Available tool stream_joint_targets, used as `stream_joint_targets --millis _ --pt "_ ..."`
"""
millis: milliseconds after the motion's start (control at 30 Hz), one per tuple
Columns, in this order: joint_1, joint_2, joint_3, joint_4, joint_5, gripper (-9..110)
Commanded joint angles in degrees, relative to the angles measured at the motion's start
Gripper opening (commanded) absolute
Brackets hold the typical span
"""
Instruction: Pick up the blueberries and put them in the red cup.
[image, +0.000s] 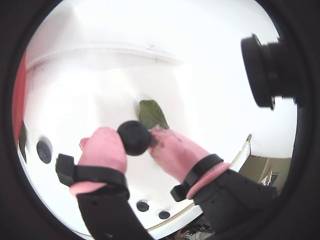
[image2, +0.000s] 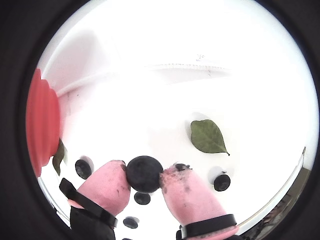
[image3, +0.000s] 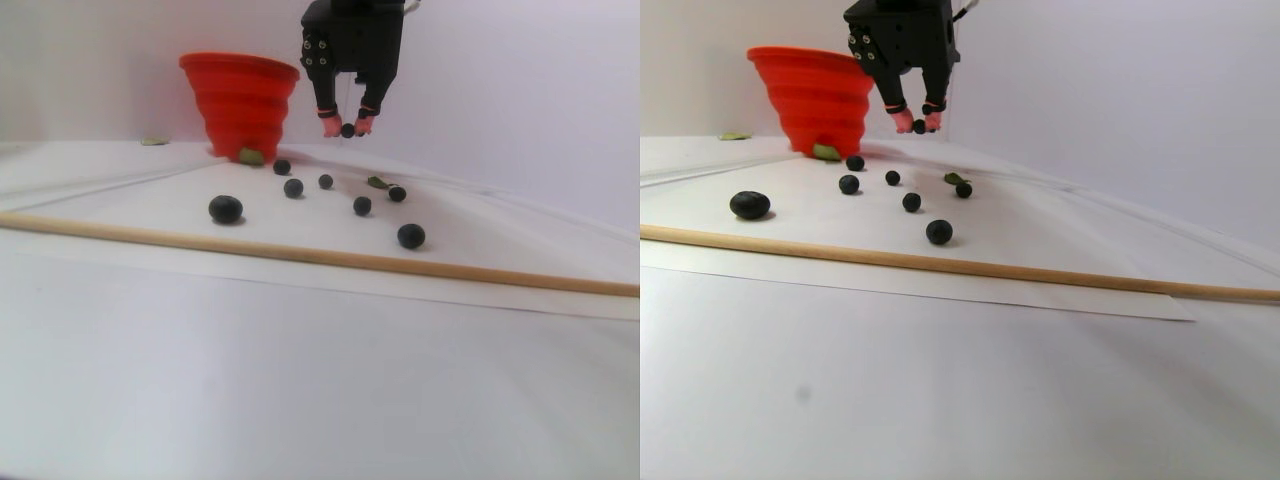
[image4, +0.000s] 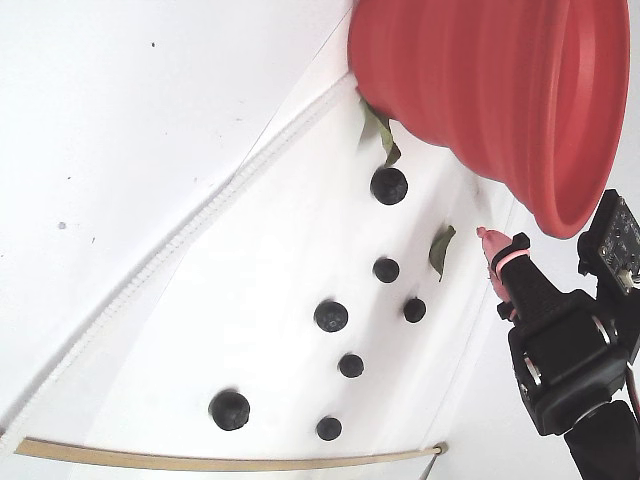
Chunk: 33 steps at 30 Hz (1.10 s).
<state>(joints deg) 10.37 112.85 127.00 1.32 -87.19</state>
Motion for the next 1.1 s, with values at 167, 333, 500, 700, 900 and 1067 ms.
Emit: stream_joint_targets --millis 167,333,500,700,900,1067 --pt "0.7 11.4 -1.6 2.4 -0.9 11" --pt "-0.1 14.4 -1.8 4.0 -1.1 11" --pt "-0.8 17.1 -2.1 5.4 -1.2 11" --pt "-1.9 18.3 -3.4 6.4 -0.8 11" --pt "-3.2 18.9 -4.8 6.5 -1.2 11" --pt "-4.4 19.9 -5.6 6.6 -2.0 11"
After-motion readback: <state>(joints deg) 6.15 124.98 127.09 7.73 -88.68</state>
